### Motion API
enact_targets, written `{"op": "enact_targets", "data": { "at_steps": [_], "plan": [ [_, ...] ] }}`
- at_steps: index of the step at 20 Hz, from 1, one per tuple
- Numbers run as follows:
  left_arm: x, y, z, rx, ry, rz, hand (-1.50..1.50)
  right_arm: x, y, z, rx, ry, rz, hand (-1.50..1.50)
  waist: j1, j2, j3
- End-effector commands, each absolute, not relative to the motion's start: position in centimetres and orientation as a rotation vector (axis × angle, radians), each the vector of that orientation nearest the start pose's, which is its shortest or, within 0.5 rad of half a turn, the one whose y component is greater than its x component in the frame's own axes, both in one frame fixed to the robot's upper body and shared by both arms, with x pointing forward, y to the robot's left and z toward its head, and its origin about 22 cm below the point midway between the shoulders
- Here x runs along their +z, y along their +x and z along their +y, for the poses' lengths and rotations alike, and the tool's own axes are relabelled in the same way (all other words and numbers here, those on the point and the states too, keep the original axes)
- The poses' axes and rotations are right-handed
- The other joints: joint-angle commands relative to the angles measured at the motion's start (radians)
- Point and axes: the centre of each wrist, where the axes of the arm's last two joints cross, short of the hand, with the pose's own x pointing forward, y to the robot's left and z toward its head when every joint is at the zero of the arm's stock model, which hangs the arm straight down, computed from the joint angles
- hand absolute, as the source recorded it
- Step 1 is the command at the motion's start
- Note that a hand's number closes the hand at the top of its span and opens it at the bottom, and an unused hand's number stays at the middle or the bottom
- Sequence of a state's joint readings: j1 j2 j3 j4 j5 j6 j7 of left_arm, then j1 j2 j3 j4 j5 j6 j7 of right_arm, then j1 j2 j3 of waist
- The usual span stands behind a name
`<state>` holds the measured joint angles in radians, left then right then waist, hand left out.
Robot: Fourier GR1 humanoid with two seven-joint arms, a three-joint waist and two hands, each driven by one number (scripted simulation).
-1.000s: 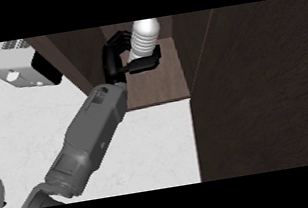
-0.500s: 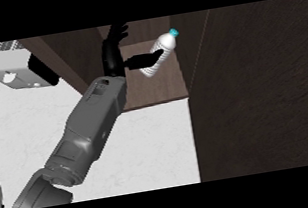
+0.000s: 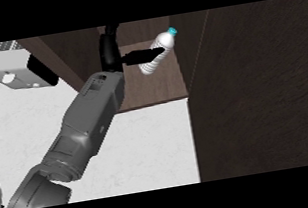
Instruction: Pick up the bottled water, place it into the cabinet and close the cabinet
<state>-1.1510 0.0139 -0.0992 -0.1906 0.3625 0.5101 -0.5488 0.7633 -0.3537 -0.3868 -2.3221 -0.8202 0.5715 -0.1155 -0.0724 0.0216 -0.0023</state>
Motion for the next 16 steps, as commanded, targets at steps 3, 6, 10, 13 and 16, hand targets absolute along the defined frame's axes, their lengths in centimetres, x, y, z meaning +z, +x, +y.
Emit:
{"op": "enact_targets", "data": {
  "at_steps": [3, 6, 10, 13, 16],
  "plan": [
    [6.4, 43.9, 8.4, -0.001, 0.158, -1.927, -1.5, 14.1, 6.2, -34.0, 0.159, 0.332, -1.932, -1.5, 0.012, 0.001, 0.0],
    [5.4, 43.4, 8.6, -0.019, 0.121, -1.918, -1.5, 14.8, 5.8, -33.3, 0.149, 0.319, -1.93, -1.5, 0.008, -0.011, 0.001],
    [6.1, 43.5, 8.3, 0.048, 0.076, -1.919, -1.5, 14.6, 6.0, -33.0, 0.17, 0.315, -1.913, -1.5, 0.004, -0.011, 0.001],
    [4.6, 42.6, 8.6, 0.055, 0.052, -1.926, -1.5, 16.1, 5.7, -34.1, 0.193, 0.298, -1.908, -1.5, 0.02, -0.022, 0.001],
    [5.0, 42.2, 7.9, 0.065, -0.008, -1.923, -1.5, 16.5, 6.3, -33.0, 0.166, 0.301, -1.931, -1.5, 0.032, -0.021, 0.0]
  ]
}}
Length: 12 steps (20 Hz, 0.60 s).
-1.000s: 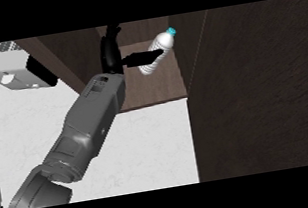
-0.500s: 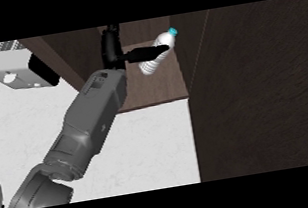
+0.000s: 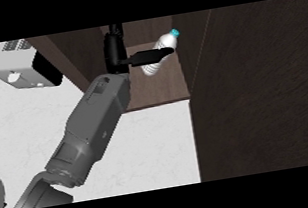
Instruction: Pick up the bottled water, place it into the cabinet and close the cabinet
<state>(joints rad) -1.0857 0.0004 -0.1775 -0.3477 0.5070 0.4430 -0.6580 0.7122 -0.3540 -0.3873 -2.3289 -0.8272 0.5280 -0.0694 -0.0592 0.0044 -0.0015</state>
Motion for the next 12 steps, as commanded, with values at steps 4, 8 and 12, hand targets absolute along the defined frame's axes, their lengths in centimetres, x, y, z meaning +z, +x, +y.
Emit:
{"op": "enact_targets", "data": {
  "at_steps": [4, 8, 12],
  "plan": [
    [1.6, 39.3, 8.0, 0.074, -0.087, -1.882, -1.5, 15.2, 6.0, -33.5, 0.167, 0.295, -1.91, -1.5, 0.013, -0.007, 0.0],
    [1.8, 36.9, 6.4, 0.071, -0.129, -1.853, -1.5, 16.4, 4.8, -33.4, 0.15, 0.267, -1.891, -1.5, 0.044, -0.021, 0.0],
    [-0.1, 32.8, 5.8, 0.066, -0.22, -1.836, -1.5, 15.4, 5.0, -32.9, 0.133, 0.255, -1.909, -1.5, 0.06, -0.017, 0.0]
  ]
}}
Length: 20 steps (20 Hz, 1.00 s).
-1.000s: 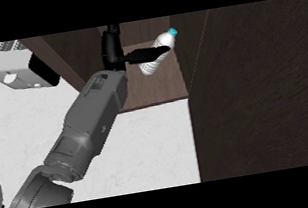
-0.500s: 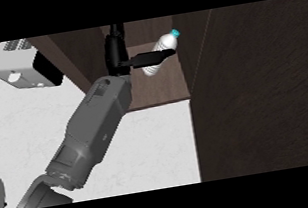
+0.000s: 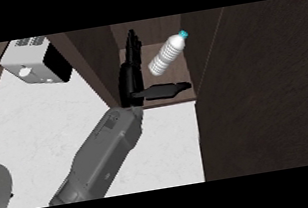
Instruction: Pick up the bottled water, place it into the cabinet and close the cabinet
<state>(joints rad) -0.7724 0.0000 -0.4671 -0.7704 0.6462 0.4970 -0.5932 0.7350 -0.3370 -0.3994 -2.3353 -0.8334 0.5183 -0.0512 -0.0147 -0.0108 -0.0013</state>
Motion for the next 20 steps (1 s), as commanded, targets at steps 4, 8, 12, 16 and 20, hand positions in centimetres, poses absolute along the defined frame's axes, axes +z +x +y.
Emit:
{"op": "enact_targets", "data": {
  "at_steps": [4, 8, 12, 16, 20],
  "plan": [
    [-0.2, 29.0, 5.4, 0.12, -0.263, -1.855, -1.5, 15.6, 5.1, -32.6, 0.116, 0.229, -1.898, -1.5, 0.033, -0.002, 0.0],
    [-1.4, 24.7, 5.2, 0.137, -0.279, -1.844, -1.5, 15.3, 5.1, -33.3, 0.133, 0.236, -1.914, -1.5, 0.019, 0.002, 0.001],
    [-1.8, 21.6, 7.7, 0.087, -0.373, -1.808, 1.5, 16.4, 5.3, -33.0, 0.191, 0.258, -1.891, 1.5, 0.023, 0.003, 0.0],
    [-2.1, 19.6, 9.6, 0.048, -0.387, -1.81, 1.5, 16.2, 5.5, -32.5, 0.299, 0.292, -1.873, 1.5, 0.02, 0.005, 0.0],
    [-0.8, 17.2, 12.8, 0.031, -0.378, -1.81, 1.5, 15.9, 5.1, -32.6, 0.344, 0.382, -1.806, 1.5, 0.017, 0.003, 0.0]
  ]
}}
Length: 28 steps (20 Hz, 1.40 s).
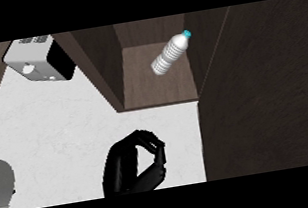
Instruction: Pick up the bottled water, place it into the cabinet and close the cabinet
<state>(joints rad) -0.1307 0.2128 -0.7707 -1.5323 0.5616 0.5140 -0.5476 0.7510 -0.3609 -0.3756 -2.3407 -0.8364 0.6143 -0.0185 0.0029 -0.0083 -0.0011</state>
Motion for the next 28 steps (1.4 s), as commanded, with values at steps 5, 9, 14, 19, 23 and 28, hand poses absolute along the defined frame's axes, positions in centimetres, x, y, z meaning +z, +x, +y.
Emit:
{"op": "enact_targets", "data": {
  "at_steps": [5, 9, 14, 19, 23, 28],
  "plan": [
    [-0.1, 16.9, 17.4, 0.002, -0.329, -1.825, 1.5, 15.8, 5.5, -32.5, 0.455, 0.394, -1.763, 1.5, 0.001, 0.001, 0.0],
    [0.6, 15.7, 19.2, 0.01, -0.293, -1.83, 1.5, 16.7, 5.3, -30.9, 0.58, 0.515, -1.704, 1.5, -0.001, -0.003, -0.001],
    [1.8, 15.1, 24.1, 0.006, -0.283, -1.861, 1.5, 17.9, 4.7, -29.6, 0.601, 0.569, -1.773, 1.5, -0.003, -0.006, -0.005],
    [3.6, 15.3, 26.0, 0.049, -0.289, -1.877, -1.5, 18.0, 4.9, -28.8, 0.678, 0.613, -1.797, 1.5, -0.008, -0.011, -0.006],
    [4.5, 15.0, 27.7, 0.062, -0.231, -1.903, -1.5, 17.9, 5.0, -27.8, 0.708, 0.696, -1.742, 1.5, -0.003, -0.011, -0.009],
    [5.3, 14.1, 29.3, 0.06, -0.23, -1.884, -1.5, 18.2, 5.8, -27.3, 0.788, 0.726, -1.733, 1.5, 0.01, -0.017, -0.012]
  ]
}}
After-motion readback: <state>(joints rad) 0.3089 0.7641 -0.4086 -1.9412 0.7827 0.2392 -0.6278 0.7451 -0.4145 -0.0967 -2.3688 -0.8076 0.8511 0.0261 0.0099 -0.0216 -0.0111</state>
